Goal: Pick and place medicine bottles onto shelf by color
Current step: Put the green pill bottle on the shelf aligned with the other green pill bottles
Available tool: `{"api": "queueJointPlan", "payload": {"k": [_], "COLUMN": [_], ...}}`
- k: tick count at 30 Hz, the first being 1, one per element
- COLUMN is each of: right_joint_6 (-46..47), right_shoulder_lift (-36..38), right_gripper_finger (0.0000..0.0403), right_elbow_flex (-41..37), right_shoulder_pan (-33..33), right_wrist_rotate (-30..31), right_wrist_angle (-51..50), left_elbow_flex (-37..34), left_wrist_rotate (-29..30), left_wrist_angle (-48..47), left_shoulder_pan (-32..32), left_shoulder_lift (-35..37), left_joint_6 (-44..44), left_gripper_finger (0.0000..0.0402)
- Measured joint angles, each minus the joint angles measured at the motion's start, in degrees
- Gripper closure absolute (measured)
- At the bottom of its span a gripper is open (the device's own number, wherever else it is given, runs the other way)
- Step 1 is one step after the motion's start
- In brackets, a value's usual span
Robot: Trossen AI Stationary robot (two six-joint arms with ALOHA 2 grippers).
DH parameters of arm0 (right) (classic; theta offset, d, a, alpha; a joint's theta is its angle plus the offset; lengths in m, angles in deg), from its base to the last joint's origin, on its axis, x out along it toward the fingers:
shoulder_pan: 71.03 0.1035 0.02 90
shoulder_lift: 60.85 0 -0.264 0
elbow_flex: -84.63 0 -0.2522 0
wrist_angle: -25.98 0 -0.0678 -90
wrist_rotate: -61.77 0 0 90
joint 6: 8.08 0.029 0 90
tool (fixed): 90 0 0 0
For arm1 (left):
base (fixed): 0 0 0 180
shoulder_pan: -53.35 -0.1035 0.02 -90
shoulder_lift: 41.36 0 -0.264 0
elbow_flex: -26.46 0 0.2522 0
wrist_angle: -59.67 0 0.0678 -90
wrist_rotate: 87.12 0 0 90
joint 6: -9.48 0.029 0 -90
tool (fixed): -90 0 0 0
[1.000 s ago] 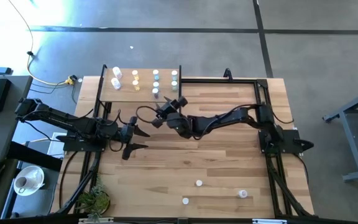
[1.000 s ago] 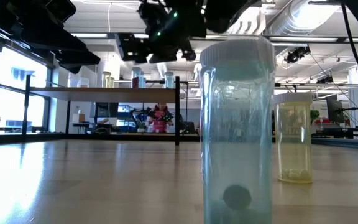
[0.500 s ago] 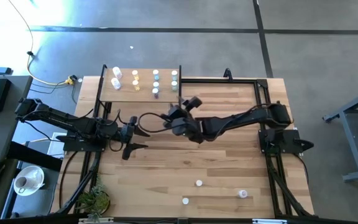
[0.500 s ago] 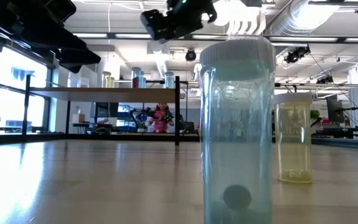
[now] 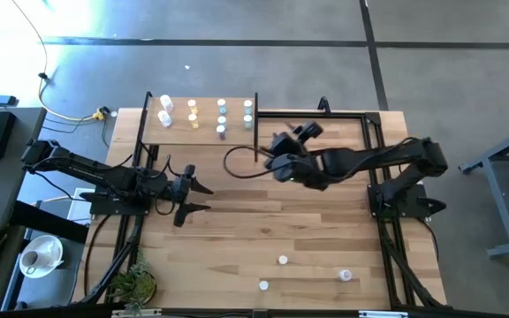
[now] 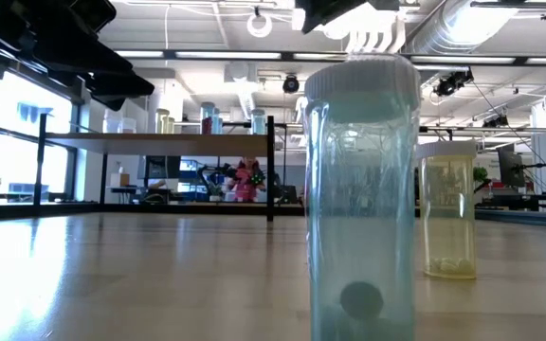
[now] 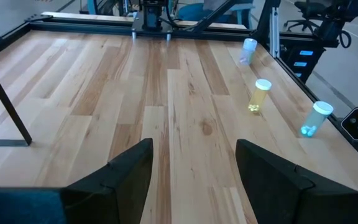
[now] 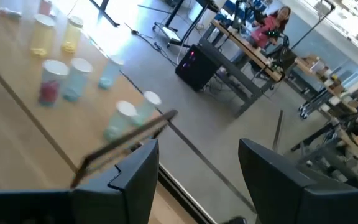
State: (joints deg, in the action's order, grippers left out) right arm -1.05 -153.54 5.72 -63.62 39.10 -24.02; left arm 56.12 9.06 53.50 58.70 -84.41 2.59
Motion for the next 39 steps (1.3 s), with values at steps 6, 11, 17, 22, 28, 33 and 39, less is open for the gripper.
{"api": "queueJointPlan", "payload": {"k": [6,11,17,22,28,33,39], "right_joint_6": [10.6,24.9,46.7,55.9,57.7,60.1,63.2], "right_shoulder_lift": [6.5,10.3,10.2,8.6,6.7,4.8,2.1], "right_gripper_finger": [0.0190,0.0190,0.0190,0.0190,0.0190,0.0190,0.0190], "right_elbow_flex": [0.0,0.0,0.0,-0.1,-0.1,-0.1,-0.1], "right_shoulder_pan": [1.7,4.0,8.5,13.3,17.7,19.8,21.1], "right_wrist_rotate": [-0.5,-4.7,-7.2,-7.6,-8.8,-9.4,-9.8], "right_wrist_angle": [-13.3,-28.1,-47.7,-53.7,-53.7,-53.8,-53.8], "left_elbow_flex": [0.0,0.0,0.0,0.0,0.0,0.0,0.0], "left_wrist_rotate": [0.3,0.5,0.5,0.5,0.5,0.6,0.7], "left_wrist_angle": [0.1,1.2,3.4,3.3,3.4,3.4,3.5], "left_shoulder_pan": [-0.1,-0.1,-0.1,-0.1,-0.1,-0.1,-0.1], "left_shoulder_lift": [0.0,0.0,0.0,0.0,0.0,0.0,0.0], "left_joint_6": [0.0,0.0,0.0,0.0,0.0,0.0,0.0], "left_gripper_finger": [0.0181,0.0181,0.0181,0.0181,0.0181,0.0181,0.0181]}}
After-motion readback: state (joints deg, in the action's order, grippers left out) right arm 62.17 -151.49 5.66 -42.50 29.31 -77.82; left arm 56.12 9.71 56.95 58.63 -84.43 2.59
